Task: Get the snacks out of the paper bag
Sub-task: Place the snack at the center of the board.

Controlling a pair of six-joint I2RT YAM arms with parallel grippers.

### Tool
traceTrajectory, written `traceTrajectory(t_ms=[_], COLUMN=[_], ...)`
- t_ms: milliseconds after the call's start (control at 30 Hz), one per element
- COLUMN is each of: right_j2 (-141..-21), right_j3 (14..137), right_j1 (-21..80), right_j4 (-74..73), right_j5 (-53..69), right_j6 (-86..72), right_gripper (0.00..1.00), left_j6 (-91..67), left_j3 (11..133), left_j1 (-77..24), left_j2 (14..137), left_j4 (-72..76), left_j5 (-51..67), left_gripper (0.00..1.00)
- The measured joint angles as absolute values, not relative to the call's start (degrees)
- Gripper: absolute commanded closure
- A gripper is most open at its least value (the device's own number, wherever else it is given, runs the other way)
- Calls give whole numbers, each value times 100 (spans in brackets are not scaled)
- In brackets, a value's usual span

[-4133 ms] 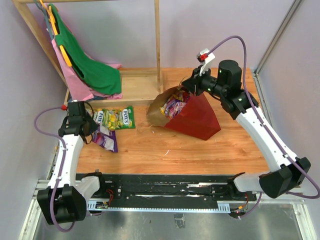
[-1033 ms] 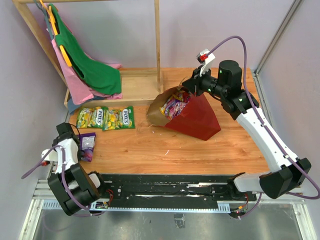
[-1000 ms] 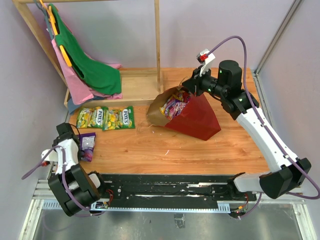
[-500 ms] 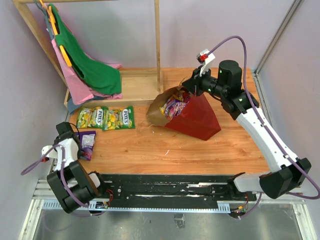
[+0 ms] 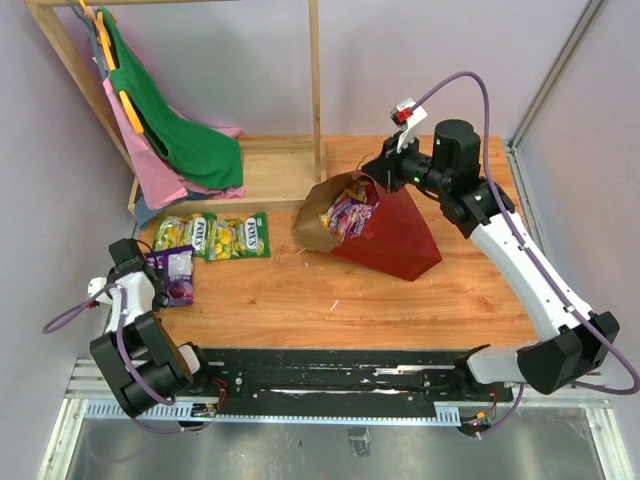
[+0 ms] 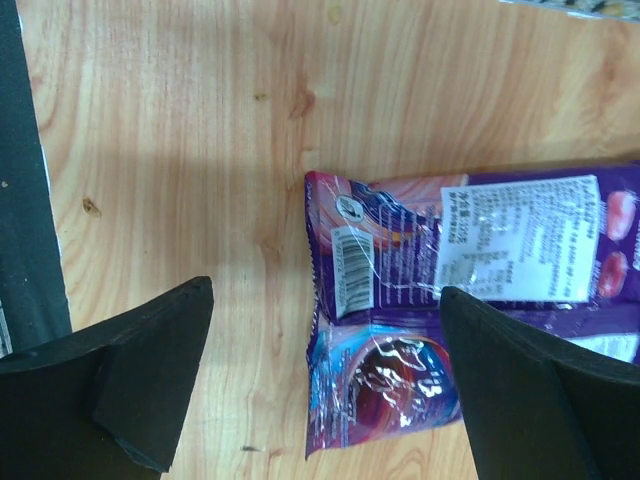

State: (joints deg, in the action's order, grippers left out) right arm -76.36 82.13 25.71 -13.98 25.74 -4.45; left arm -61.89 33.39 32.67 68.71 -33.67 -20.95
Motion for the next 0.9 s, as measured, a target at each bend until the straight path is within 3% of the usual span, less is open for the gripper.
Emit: traceTrajectory(t_ms=[400, 667, 900], right_j2=[-7762, -7793, -7867], right_j3=[8298, 8305, 8313], right_j1=[2571, 2571, 2571], right_j4=[-1363, -1361, -1354], right_j5=[2657, 2681, 2685], right_j6=[-449, -449, -456], right_gripper=[99, 99, 99], left_j6=[-5629, -4657, -4460], left_j3=[3970, 3809, 3089], left_j1=[3282, 3070, 1640], left_j2=[5142, 4268, 3594], left_j4=[-4189, -3435, -1811], left_j5=[-1837, 108, 1599], left_gripper=[0, 0, 0])
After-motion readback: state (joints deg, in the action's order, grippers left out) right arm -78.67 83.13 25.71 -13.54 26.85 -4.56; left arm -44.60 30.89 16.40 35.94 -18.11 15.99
